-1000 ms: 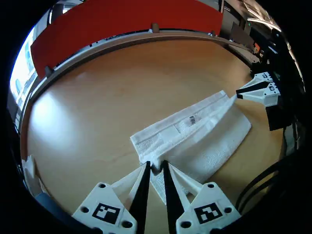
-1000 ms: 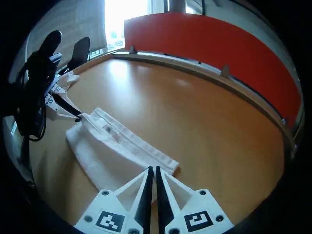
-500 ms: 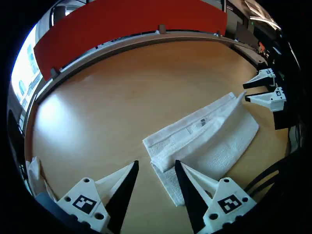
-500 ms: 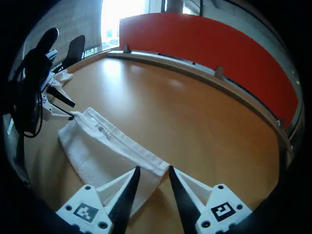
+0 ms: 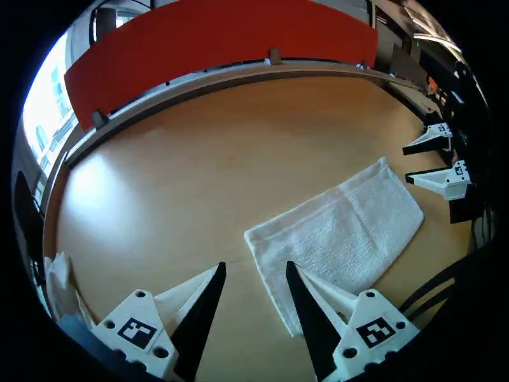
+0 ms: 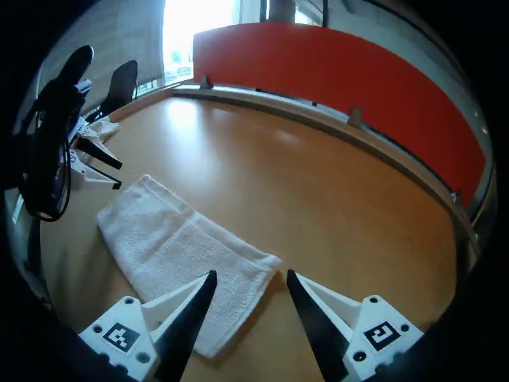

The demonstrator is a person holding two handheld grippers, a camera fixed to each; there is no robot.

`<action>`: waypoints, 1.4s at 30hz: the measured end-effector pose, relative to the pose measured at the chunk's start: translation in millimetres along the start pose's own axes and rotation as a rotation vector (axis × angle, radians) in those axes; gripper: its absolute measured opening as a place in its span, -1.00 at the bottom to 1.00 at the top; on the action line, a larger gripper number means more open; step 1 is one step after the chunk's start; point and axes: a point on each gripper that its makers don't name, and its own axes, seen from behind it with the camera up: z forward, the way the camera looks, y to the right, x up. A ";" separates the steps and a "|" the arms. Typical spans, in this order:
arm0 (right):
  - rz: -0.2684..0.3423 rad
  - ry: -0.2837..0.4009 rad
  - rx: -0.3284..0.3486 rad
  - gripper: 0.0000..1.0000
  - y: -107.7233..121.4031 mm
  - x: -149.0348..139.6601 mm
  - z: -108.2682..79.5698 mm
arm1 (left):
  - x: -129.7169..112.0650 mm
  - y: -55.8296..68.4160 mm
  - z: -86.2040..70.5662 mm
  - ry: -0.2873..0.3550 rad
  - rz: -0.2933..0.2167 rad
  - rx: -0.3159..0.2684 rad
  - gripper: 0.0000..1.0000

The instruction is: Fold towel

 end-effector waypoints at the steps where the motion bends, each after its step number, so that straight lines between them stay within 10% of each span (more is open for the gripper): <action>1: 0.000 -0.001 0.000 0.69 -0.2 -0.4 -0.2 | 0.0 -0.2 -0.3 0.001 0.000 0.000 0.38; 42: 0.028 -0.009 -0.003 0.70 -34.7 -46.7 -46.6 | -70.0 18.0 -44.2 -0.008 -0.130 0.031 0.38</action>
